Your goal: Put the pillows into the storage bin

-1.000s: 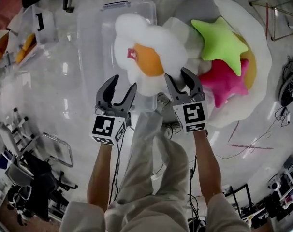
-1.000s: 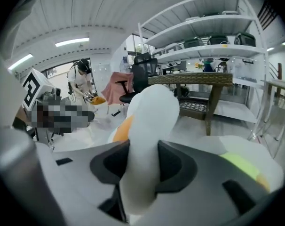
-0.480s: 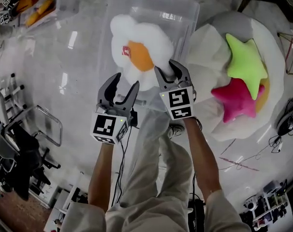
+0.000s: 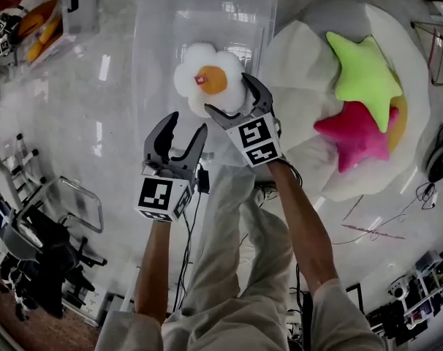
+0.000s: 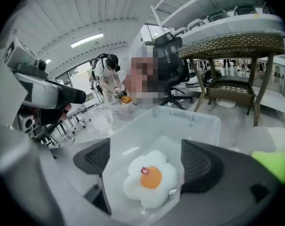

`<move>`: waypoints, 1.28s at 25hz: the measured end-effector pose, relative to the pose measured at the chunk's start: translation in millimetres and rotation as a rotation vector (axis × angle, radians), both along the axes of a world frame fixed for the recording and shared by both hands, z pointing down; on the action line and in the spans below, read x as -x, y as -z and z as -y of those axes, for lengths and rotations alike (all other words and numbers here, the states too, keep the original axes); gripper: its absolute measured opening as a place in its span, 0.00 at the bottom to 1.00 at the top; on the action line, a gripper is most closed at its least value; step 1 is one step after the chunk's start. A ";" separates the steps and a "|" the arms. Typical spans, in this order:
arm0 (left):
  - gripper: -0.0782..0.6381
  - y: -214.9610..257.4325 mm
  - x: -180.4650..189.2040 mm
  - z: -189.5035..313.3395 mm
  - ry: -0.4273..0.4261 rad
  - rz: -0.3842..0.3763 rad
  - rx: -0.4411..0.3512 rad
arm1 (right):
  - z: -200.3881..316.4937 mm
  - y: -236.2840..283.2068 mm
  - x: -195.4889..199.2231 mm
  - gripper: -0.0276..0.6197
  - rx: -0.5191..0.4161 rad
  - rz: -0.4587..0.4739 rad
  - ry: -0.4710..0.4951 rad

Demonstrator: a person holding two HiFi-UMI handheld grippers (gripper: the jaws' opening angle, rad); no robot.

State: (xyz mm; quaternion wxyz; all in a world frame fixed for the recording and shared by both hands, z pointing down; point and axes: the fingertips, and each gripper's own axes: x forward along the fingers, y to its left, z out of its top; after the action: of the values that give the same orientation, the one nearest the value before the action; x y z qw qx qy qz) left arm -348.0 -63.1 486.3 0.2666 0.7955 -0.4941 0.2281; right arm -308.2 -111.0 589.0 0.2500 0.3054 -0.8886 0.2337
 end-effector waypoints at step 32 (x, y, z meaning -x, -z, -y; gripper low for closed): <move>0.43 -53.8 -392.2 -69.5 -0.853 -0.058 0.105 | -215.9 -93.8 -504.8 0.76 0.203 -0.200 -0.998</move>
State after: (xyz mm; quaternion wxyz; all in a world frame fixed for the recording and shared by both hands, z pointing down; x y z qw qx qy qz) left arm 44.3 6.4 540.1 0.2021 0.9200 -0.1012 0.3203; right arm 196.5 104.9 682.8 0.2202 0.6870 -0.5793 0.3794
